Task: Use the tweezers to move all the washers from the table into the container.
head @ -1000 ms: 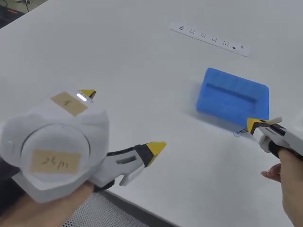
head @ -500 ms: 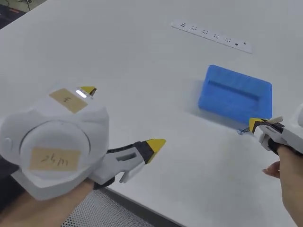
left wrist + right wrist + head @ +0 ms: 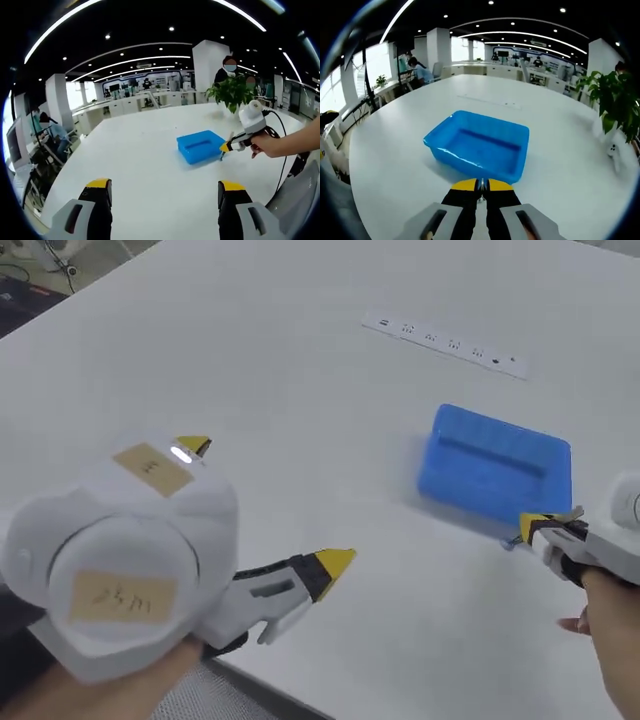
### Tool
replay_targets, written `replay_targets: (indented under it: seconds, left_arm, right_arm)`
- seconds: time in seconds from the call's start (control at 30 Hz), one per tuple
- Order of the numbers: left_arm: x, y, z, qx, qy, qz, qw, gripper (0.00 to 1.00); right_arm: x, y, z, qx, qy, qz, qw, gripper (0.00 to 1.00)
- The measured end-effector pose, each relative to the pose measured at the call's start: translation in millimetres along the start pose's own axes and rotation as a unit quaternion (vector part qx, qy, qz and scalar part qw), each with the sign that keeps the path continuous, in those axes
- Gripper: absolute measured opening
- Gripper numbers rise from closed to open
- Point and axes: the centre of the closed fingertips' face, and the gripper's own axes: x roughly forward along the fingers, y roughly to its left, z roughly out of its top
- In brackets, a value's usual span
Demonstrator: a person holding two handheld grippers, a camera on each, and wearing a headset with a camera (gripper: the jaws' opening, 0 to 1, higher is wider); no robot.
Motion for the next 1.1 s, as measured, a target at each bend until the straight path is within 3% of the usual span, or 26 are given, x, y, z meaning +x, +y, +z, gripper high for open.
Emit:
replay_targets:
  seconds: [0.2, 0.3, 0.63, 0.9, 1.0, 1.1]
  left_arm:
    - [-3.8, 1.8, 1.2, -0.009, 0.000, 0.002, 1.0000, 0.92]
    - [-5.2, 0.5, -2.5, -0.014, 0.014, -0.001, 0.9998, 0.95]
    - [-12.6, -5.5, -6.4, -0.008, 0.026, -0.009, 0.9996, 0.96]
    - [-17.8, -9.5, -8.7, 0.001, 0.037, -0.014, 0.9992, 0.95]
    - [-20.1, -10.2, -8.8, -0.006, 0.037, -0.014, 0.9992, 0.95]
    - [-22.4, -9.7, -8.8, -0.007, 0.037, -0.012, 0.9992, 0.95]
  right_arm:
    - [-15.0, 2.7, 7.9, 0.015, -0.002, 0.021, 0.9997, 0.02]
    - [-21.9, 6.8, 16.2, 0.028, -0.008, 0.040, 0.9988, 0.02]
    - [-38.5, 7.6, 59.4, -0.024, -0.039, 0.053, 0.9975, 0.02]
    - [-24.0, -3.5, 78.1, -0.032, -0.049, 0.041, 0.9975, 0.02]
    - [-9.0, -6.8, 75.2, -0.027, -0.033, 0.040, 0.9983, 0.02]
    - [7.1, -8.5, 64.7, -0.046, -0.010, 0.035, 0.9983, 0.02]
